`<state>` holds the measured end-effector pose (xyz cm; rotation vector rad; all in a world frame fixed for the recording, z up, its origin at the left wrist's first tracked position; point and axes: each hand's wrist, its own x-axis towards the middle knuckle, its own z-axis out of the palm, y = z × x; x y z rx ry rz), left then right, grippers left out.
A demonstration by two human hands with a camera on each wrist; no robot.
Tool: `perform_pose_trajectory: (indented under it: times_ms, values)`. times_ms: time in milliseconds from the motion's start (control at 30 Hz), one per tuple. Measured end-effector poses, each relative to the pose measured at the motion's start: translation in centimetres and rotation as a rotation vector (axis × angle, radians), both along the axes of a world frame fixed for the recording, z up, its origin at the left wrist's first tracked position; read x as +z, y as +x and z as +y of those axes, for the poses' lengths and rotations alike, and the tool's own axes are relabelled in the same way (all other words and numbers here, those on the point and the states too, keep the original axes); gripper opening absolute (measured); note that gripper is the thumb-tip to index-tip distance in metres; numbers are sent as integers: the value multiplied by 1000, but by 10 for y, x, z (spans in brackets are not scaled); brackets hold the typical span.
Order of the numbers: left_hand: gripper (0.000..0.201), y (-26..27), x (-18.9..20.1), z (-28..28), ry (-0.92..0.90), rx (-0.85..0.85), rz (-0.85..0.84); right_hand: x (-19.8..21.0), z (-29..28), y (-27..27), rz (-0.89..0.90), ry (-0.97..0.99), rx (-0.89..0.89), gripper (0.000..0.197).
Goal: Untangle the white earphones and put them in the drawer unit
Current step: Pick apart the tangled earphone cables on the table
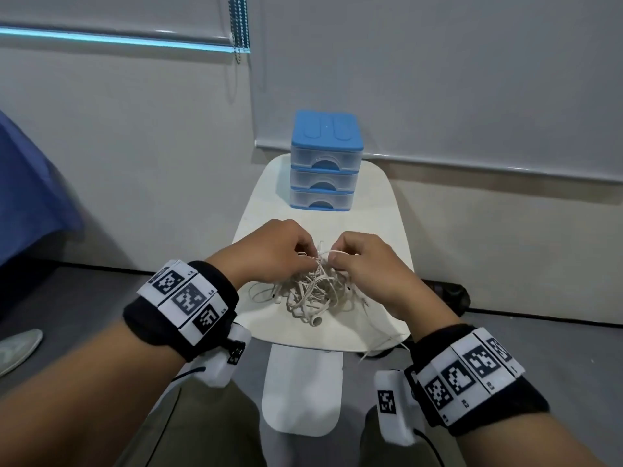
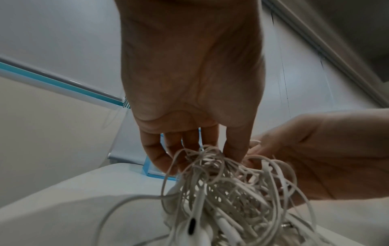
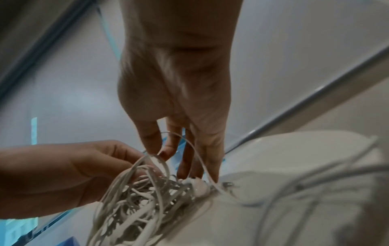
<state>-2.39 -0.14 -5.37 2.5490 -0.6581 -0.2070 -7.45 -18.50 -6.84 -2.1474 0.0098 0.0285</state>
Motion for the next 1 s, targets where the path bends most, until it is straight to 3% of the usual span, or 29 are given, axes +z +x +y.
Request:
perform_pose_trajectory:
  times_ms: [133,267,433,567,733,1000]
  values:
    - [6,1,-1,-2,-16,36,-37,-3,-5,2,138,268,21,10]
    - [9,-2,-5,-7,-155,125,-194,1,-7,-1,183,320,151,7]
    - [7,-10,-12,-7,-174,144,-182,1,-9,-3,208,448,137,24]
    - [5,-19,-10,-4,-236,186,-113,-6,-9,0,173,385,131,32]
    - [13,-33,-8,4,-376,271,25,-10,-10,-2,167,360,156,25]
    - [6,-39,-16,1,-336,278,63,-15,-12,-1,147,348,125,21]
